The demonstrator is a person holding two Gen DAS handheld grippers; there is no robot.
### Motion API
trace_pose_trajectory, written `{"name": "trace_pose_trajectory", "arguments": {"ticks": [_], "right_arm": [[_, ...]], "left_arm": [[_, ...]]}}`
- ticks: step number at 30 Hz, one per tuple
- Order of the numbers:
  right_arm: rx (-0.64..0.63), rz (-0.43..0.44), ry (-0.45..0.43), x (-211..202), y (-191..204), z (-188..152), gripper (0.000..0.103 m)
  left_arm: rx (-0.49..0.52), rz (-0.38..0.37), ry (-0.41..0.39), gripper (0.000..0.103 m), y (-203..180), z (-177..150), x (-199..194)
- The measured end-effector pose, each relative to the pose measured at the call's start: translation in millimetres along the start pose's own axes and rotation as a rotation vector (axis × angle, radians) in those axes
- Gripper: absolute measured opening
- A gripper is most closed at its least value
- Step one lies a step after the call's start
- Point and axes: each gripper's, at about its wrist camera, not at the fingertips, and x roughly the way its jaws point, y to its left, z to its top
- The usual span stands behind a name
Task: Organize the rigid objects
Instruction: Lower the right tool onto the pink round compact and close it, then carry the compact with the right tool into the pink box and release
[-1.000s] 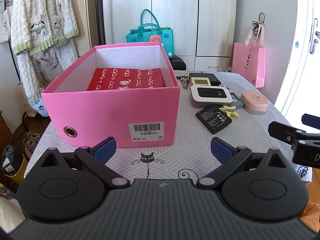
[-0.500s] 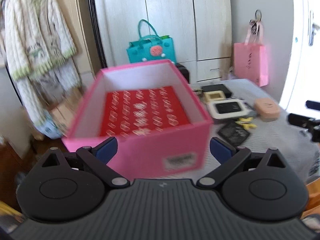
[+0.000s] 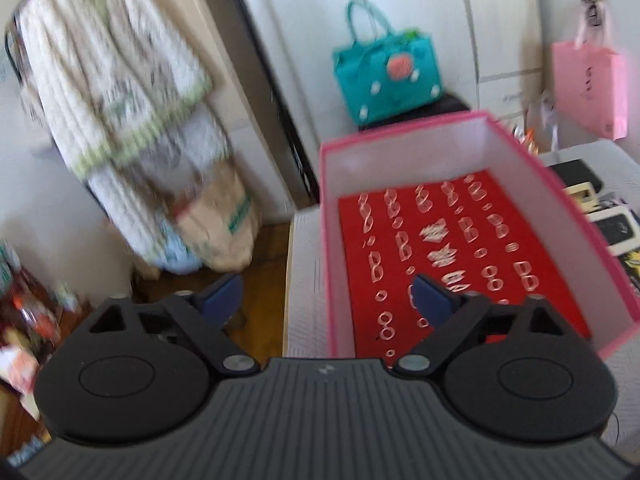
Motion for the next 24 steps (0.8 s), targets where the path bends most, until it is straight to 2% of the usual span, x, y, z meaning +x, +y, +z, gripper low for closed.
{"name": "trace_pose_trajectory", "arguments": {"ticks": [2,4,8,11,13,15,17,18,22,24], "right_arm": [[-0.022,-0.015,0.022,8.7,0.3,2.8,0.092],[-0.036,-0.037,0.040,16.0,0.4,5.1,0.092],[-0.049,-0.061,0.064,29.2,-3.4,6.9,0.092],[-0.023,-0.047,0.086,41.5,-9.6,6.9,0.089],[-0.015,-0.039,0.068,43.7,-11.3,5.4,0.081],[-0.060,-0.038,0.078,41.6,-7.3,7.8,0.081],[-0.057,-0.035,0.080,37.7,-7.3,10.3,0.081],[-0.064,-0.042,0.074,35.2,-6.7,11.2,0.081],[-0.098,-0.087,0.040,22.8,-5.6,17.8,0.081],[-0.097,-0.089,0.020,15.3,-7.0,23.6,0.081]], "left_arm": [[-0.030,-0.055,0.072,0.065,9.6,4.9,20.2],[-0.046,-0.068,0.122,0.060,15.5,8.5,36.8],[-0.044,-0.075,0.159,0.056,15.5,11.0,58.0],[-0.094,-0.104,0.175,0.056,20.1,17.1,72.9],[-0.083,-0.062,0.164,0.052,17.7,20.4,80.0],[-0.048,-0.020,0.146,0.038,13.7,21.6,85.0],[-0.044,-0.075,0.159,0.016,13.3,22.1,89.5],[-0.059,-0.100,0.170,0.012,14.6,22.7,90.9],[-0.038,-0.094,0.151,0.006,9.3,22.6,91.8],[-0.035,-0.084,0.142,0.006,7.1,21.8,92.4]]}}
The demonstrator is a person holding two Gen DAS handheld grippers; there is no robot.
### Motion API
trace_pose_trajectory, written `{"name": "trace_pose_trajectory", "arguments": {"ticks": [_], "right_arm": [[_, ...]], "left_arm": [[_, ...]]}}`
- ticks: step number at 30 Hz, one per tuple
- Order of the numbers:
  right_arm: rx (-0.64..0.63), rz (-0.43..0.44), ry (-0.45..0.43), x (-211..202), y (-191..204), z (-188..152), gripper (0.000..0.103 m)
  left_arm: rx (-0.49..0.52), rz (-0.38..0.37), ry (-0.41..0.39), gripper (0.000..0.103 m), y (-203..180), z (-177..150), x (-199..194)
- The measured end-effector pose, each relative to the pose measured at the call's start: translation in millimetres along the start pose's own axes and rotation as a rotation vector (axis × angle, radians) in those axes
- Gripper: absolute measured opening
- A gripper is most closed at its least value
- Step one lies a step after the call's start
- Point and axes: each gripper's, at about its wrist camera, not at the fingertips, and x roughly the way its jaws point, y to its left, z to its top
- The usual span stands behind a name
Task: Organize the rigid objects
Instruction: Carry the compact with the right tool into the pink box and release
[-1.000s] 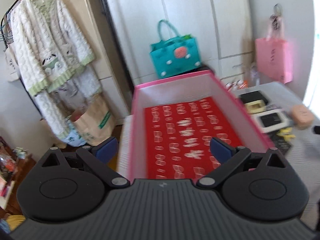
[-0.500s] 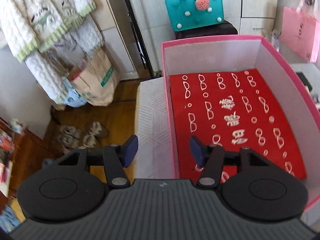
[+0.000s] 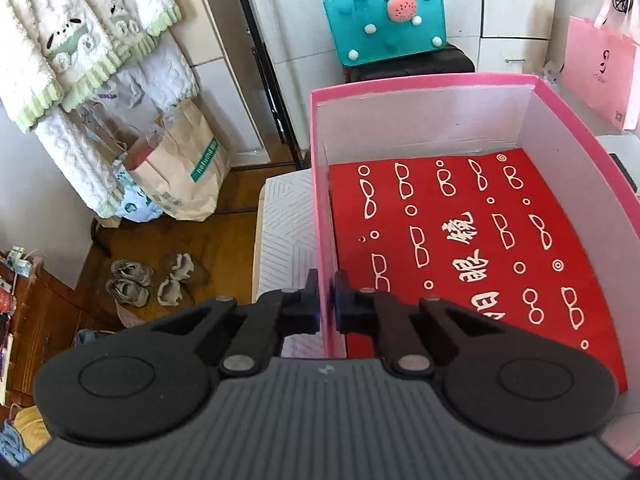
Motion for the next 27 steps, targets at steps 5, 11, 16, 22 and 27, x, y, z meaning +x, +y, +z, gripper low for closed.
{"name": "trace_pose_trajectory", "arguments": {"ticks": [5,11,16,22,27], "right_arm": [[-0.010,0.042,-0.052,-17.8,6.2,20.3,0.081],[-0.054,0.201,-0.093,-32.5,34.4,55.4,0.081],[-0.116,0.381,-0.103,-35.2,73.7,91.8,0.081],[-0.159,0.585,-0.001,-12.6,138.8,146.2,0.081],[-0.152,0.655,0.162,25.9,195.2,182.2,0.081]], "left_arm": [[-0.002,0.017,-0.008,0.007,-2.5,0.1,1.1],[0.024,0.046,-0.061,0.007,-4.8,-5.1,-6.1],[0.122,0.134,-0.124,0.009,-22.9,-8.4,-13.2],[0.055,0.082,-0.138,0.007,-7.7,-7.2,-13.9],[0.048,0.084,-0.175,0.006,-8.2,-10.8,-16.1]]}}
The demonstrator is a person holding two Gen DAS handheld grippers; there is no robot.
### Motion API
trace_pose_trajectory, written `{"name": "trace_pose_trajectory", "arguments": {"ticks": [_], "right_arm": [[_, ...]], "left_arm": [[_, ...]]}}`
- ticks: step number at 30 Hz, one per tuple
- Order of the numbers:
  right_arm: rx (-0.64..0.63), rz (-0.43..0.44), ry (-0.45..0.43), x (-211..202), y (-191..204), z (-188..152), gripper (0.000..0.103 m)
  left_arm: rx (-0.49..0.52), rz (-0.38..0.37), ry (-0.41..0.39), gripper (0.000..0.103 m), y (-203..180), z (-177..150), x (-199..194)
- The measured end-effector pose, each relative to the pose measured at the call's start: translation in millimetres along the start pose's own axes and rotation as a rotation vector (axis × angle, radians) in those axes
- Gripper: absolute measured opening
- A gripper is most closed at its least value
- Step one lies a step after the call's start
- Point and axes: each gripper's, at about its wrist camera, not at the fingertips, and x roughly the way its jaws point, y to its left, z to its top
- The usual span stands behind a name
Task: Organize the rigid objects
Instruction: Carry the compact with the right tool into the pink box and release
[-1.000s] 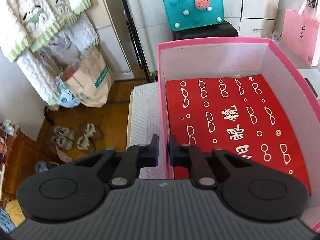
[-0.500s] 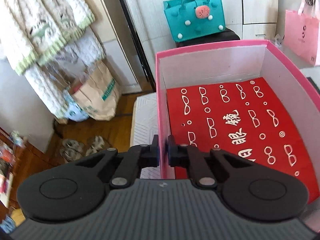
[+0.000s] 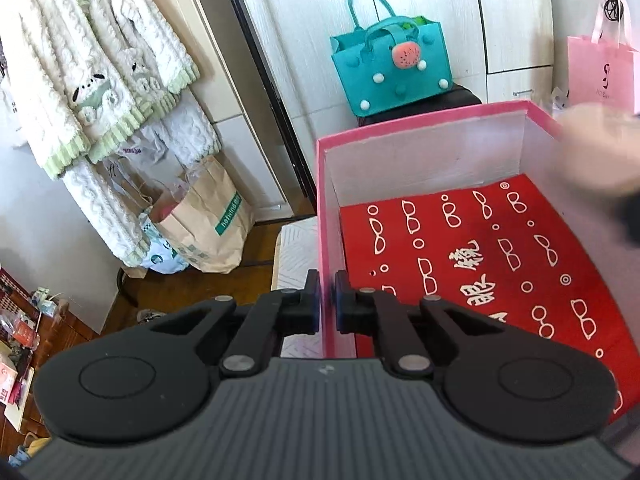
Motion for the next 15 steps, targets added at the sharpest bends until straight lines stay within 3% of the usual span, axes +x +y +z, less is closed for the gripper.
{"name": "trace_pose_trajectory", "arguments": {"ticks": [5,8,11,15], "right_arm": [[0.090,0.037,0.119,58.8,0.7,28.6,0.081],[0.130,-0.021,0.180,94.8,-2.6,36.2,0.081],[0.086,-0.114,0.224,122.4,1.1,36.9,0.081],[0.145,-0.076,0.259,149.5,-8.6,38.9,0.081]], "left_arm": [[-0.044,-0.037,0.010,0.006,5.9,-0.4,2.7],[-0.087,-0.068,0.006,0.006,13.3,-1.2,3.2],[-0.111,-0.097,0.012,0.006,17.4,-0.7,6.1],[-0.142,-0.135,0.024,0.006,22.9,-2.5,9.2]]}}
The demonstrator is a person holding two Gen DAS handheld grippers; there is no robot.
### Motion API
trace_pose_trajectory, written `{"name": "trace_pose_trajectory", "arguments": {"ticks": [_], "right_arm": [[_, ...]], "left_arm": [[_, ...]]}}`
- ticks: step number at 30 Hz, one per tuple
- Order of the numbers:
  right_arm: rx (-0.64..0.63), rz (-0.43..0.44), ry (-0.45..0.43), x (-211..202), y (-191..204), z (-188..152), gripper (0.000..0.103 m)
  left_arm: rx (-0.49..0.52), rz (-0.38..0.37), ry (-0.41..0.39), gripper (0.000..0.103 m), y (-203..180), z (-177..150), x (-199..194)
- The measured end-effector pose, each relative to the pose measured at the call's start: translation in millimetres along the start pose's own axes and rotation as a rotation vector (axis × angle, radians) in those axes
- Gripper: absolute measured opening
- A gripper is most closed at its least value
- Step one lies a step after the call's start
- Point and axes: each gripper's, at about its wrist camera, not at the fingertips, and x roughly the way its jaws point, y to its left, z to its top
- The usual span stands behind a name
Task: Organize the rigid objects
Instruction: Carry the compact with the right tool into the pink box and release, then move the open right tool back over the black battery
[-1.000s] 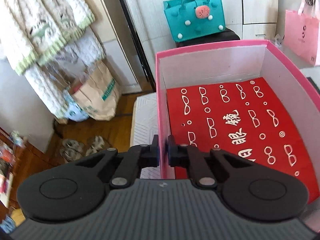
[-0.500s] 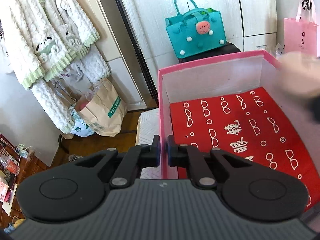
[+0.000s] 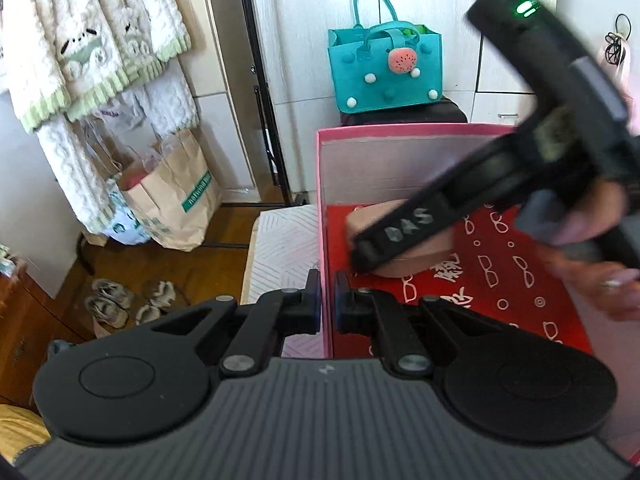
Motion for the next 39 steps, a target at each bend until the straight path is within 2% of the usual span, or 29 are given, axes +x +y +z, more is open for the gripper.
{"name": "trace_pose_trajectory", "arguments": {"ticks": [3,8,13,15,18,21,26,30,34,37,39], "right_arm": [[-0.004,0.016,0.012,7.7,-2.0,0.9,0.080],[0.002,0.017,0.051,27.3,-11.1,-0.8,0.080],[-0.051,-0.001,0.036,31.6,-6.0,4.4,0.082],[-0.051,0.004,-0.004,21.1,-7.7,8.2,0.083],[-0.019,0.089,-0.069,-12.8,-12.7,8.8,0.087],[-0.006,0.130,-0.136,-54.4,-17.7,1.4,0.087],[-0.033,0.128,-0.202,-114.6,-23.4,-27.0,0.087],[-0.033,0.115,-0.215,-148.9,-26.2,-60.4,0.087],[-0.035,0.080,-0.234,-178.8,-37.5,-104.3,0.087],[-0.035,0.086,-0.301,-191.0,-50.4,-140.5,0.087],[-0.021,0.052,-0.339,-195.9,-61.6,-163.7,0.087]], "left_arm": [[-0.014,-0.010,-0.007,0.006,1.5,-1.2,-0.6],[0.003,0.014,-0.012,0.004,-2.7,-0.8,-0.7],[-0.007,0.008,-0.002,0.004,-0.7,1.1,0.4],[-0.004,0.008,-0.005,0.004,-0.7,0.7,-0.5],[-0.007,0.006,-0.008,0.005,-0.1,-0.4,-1.4],[-0.005,0.008,-0.008,0.005,-0.5,-0.6,-1.5],[-0.005,0.011,-0.011,0.005,-0.9,-0.9,-1.8],[0.002,0.022,-0.027,0.007,-1.4,-1.0,-3.5],[0.004,0.037,-0.027,0.007,-2.5,-0.6,-3.9],[0.000,0.038,-0.024,0.007,-2.2,0.3,-3.3],[0.001,0.043,-0.027,0.007,-2.6,-0.1,-3.9]]}}
